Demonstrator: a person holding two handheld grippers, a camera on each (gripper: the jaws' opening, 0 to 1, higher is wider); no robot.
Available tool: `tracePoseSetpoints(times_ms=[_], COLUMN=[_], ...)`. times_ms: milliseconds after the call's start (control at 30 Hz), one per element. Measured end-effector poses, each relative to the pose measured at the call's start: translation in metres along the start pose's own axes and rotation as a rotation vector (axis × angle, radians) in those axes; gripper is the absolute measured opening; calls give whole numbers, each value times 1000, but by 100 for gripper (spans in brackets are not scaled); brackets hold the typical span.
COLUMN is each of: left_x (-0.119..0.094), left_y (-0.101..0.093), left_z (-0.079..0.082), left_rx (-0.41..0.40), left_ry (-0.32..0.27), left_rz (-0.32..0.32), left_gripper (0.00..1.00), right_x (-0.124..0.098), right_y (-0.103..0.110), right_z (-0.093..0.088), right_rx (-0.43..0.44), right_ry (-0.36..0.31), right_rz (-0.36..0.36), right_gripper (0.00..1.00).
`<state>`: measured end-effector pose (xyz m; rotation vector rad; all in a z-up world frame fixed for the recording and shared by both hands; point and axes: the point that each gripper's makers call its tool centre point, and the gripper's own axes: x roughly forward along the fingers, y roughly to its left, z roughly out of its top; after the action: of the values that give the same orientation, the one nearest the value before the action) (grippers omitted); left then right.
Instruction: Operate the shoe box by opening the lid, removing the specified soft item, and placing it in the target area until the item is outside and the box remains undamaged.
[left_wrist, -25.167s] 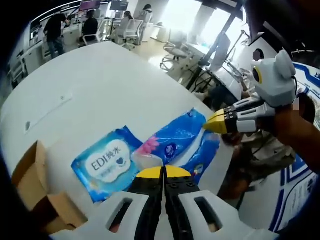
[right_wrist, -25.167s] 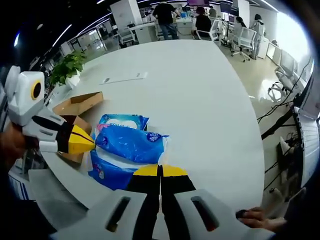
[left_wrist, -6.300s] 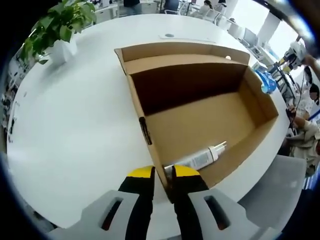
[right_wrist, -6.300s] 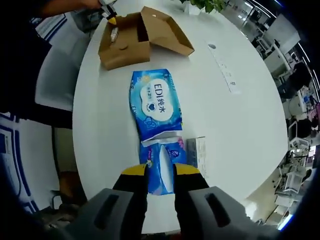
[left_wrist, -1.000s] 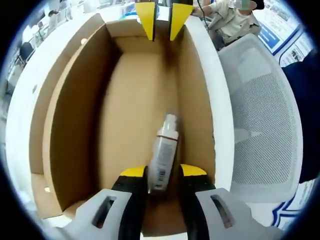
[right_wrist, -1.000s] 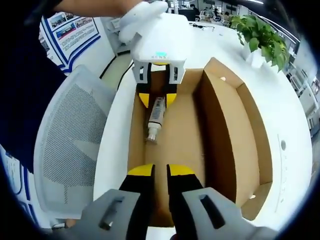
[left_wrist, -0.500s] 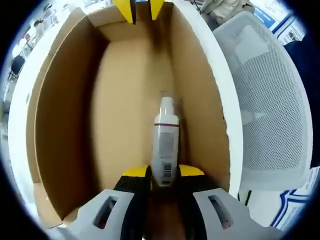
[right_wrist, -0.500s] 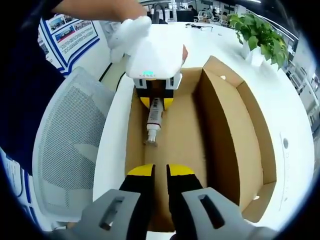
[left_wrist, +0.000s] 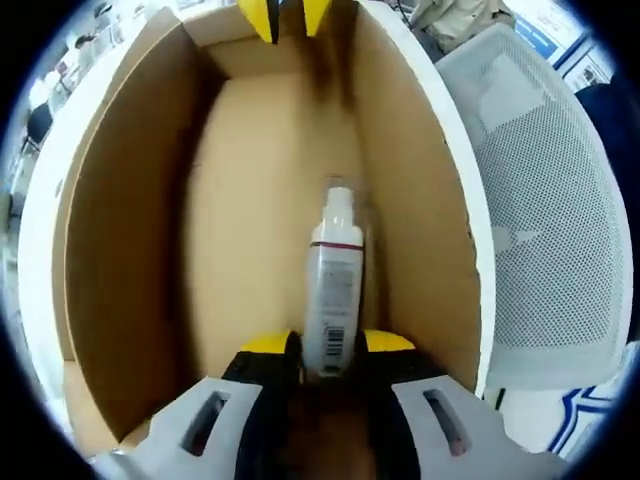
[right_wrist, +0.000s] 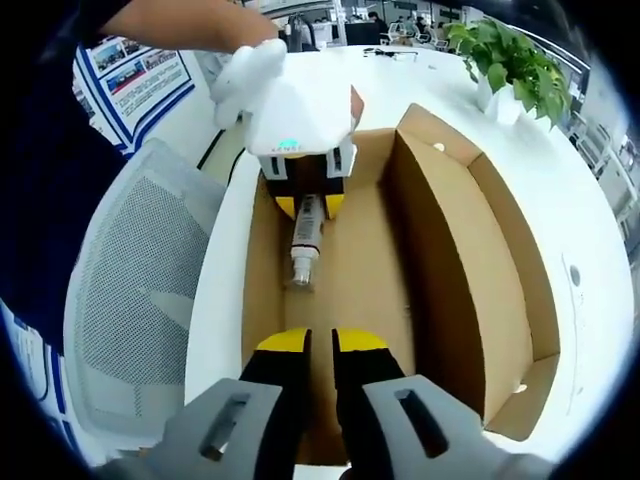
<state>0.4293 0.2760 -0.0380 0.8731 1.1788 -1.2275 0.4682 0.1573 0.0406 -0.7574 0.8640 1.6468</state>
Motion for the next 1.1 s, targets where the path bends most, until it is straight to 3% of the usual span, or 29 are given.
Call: tracePoseSetpoints(times_ms=[133, 400, 467, 700, 1000, 1100], left_x=[-4, 6, 5, 5, 2, -3], left_y=[-1, -4, 2, 3, 6, 8], left_z=[10, 8, 8, 10, 16, 23], left_rx=[7, 52, 77, 66, -47, -100], left_ry=[-47, -9, 0, -18, -103, -157], left_rz=[-1, -5, 31, 43, 4, -12], left_gripper=[32, 25, 20, 19, 17, 17], right_x=[0, 1, 2, 4, 5, 3], right_y=[-1, -3, -2, -4, -4, -5], right_z=[0, 0, -1, 1, 3, 4], right_rx=[4, 12, 13, 25, 34, 43], right_ry=[-4, -16, -16, -30, -47, -53], right_rz=[-1, -5, -5, -6, -10, -13], right_gripper=[6, 5, 5, 4, 9, 11])
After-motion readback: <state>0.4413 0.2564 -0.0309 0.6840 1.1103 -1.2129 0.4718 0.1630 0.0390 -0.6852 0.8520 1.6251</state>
